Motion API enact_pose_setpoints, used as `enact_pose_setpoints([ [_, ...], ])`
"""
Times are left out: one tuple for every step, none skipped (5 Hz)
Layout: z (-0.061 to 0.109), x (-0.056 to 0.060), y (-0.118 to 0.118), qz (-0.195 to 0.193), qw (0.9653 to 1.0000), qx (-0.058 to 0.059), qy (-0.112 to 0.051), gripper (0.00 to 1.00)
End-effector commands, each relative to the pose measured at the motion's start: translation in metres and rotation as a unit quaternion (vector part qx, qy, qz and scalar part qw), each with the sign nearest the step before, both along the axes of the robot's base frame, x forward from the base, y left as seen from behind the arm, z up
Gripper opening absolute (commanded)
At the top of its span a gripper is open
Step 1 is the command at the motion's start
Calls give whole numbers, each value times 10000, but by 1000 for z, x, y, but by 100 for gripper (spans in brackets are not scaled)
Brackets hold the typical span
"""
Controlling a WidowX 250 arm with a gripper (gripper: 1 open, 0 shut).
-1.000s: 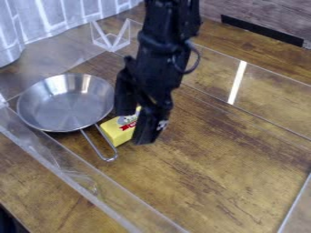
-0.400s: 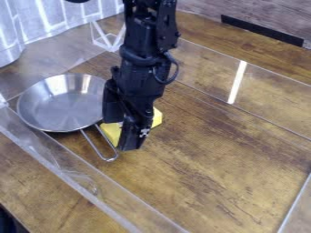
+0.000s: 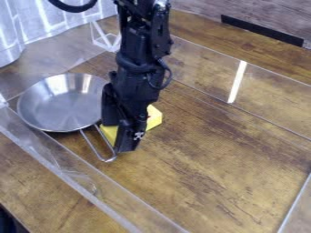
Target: Put the yellow object in the silver pan
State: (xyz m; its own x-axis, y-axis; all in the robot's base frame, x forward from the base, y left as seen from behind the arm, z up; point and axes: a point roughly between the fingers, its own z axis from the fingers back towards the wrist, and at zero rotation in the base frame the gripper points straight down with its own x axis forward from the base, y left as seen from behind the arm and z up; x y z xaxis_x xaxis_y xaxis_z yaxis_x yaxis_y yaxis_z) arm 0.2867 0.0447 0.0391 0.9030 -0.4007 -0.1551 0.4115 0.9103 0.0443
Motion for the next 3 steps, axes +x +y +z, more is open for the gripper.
enact_pose_setpoints([
  [3, 7, 9, 73, 9998, -38, -186, 100],
  [-3, 10, 12, 56, 9997, -80, -206, 100],
  [-8, 12, 15, 32, 9997, -121, -225, 100],
])
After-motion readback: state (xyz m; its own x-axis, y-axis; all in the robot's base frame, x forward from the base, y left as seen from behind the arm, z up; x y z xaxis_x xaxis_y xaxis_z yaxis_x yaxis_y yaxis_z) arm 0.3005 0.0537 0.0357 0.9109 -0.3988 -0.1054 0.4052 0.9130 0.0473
